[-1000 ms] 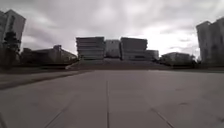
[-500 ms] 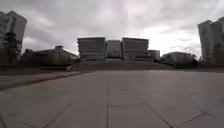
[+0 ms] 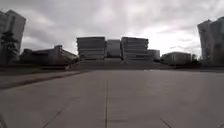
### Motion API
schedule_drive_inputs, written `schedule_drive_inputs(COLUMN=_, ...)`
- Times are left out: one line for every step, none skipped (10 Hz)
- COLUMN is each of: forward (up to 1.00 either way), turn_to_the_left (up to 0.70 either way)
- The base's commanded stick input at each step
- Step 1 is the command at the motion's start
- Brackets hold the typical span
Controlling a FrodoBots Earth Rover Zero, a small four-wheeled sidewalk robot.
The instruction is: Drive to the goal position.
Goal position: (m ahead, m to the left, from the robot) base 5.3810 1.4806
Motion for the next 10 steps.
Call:
schedule_drive_inputs(forward=1.00, turn_to_the_left=0.00)
schedule_drive_inputs(forward=1.00, turn_to_the_left=0.00)
schedule_drive_inputs(forward=1.00, turn_to_the_left=0.00)
schedule_drive_inputs(forward=1.00, turn_to_the_left=0.00)
schedule_drive_inputs(forward=1.00, turn_to_the_left=0.00)
schedule_drive_inputs(forward=1.00, turn_to_the_left=0.00)
schedule_drive_inputs(forward=1.00, turn_to_the_left=0.00)
schedule_drive_inputs(forward=1.00, turn_to_the_left=0.00)
schedule_drive_inputs(forward=1.00, turn_to_the_left=0.00)
schedule_drive_inputs(forward=1.00, turn_to_the_left=0.00)
